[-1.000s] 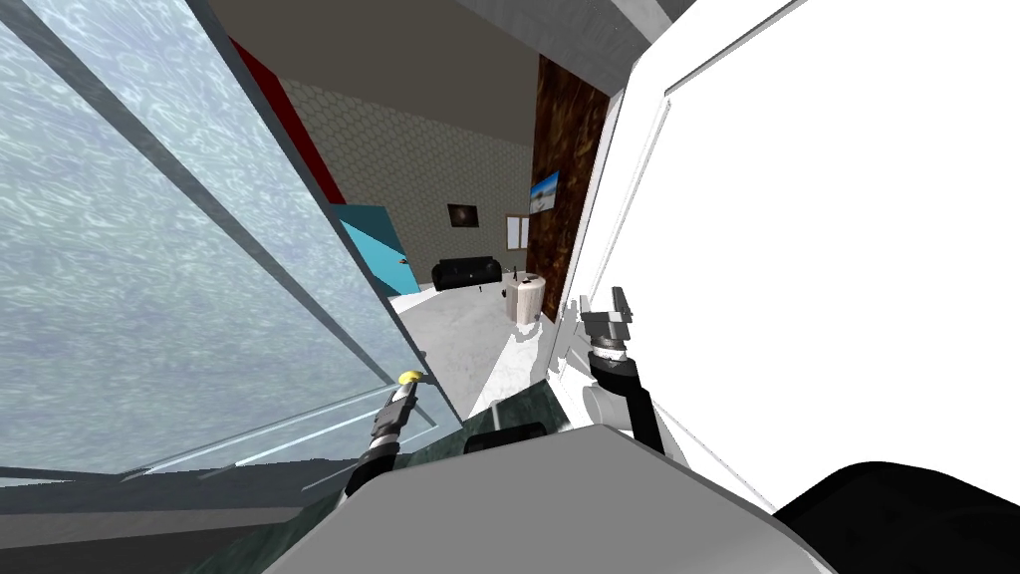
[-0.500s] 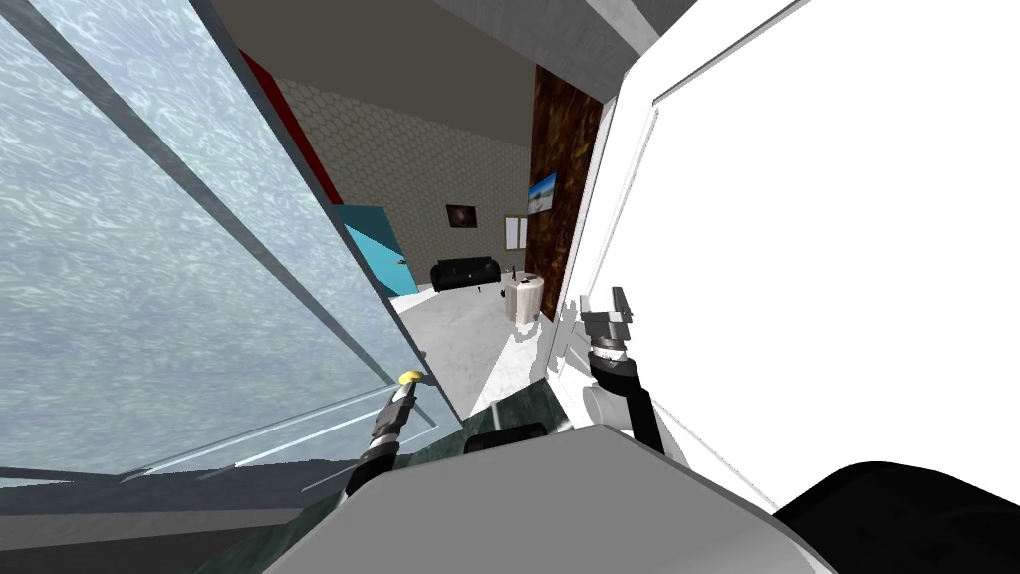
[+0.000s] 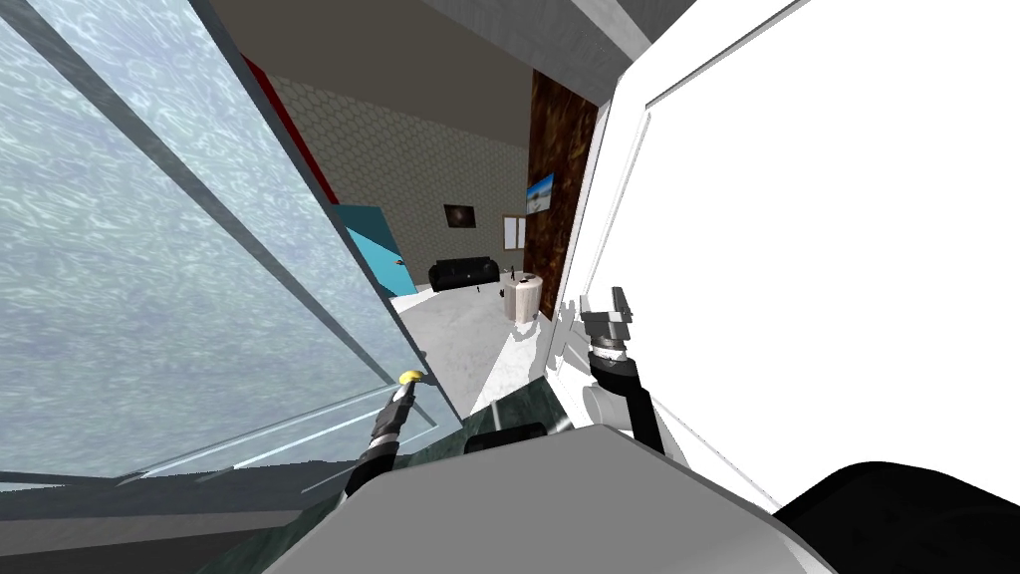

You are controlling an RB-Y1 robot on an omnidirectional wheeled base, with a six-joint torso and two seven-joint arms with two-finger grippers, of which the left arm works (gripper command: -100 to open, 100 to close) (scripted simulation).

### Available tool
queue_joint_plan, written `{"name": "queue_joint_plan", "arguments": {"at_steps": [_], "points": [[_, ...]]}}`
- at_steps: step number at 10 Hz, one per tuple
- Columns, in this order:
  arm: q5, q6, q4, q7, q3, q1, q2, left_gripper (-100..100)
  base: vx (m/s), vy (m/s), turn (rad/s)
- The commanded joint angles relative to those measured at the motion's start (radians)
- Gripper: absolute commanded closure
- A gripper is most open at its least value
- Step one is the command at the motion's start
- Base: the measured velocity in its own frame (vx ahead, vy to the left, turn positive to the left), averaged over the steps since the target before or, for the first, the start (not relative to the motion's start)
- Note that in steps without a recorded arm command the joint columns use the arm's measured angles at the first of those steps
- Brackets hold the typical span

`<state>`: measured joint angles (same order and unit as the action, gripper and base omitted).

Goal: Pull the door open

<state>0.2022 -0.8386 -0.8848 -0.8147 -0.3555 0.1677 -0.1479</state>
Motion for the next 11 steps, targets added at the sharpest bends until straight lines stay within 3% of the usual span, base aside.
{"name": "queue_joint_plan", "arguments": {"at_steps": [1, 11], "points": [[-0.005, 0.005, -0.004, 0.050, 0.007, 0.004, 0.005, 100, -0.024, 0.003, -0.019], [-0.041, 0.009, -0.004, 0.287, 0.025, 0.005, -0.002, 100, -0.028, 0.008, -0.029]]}}
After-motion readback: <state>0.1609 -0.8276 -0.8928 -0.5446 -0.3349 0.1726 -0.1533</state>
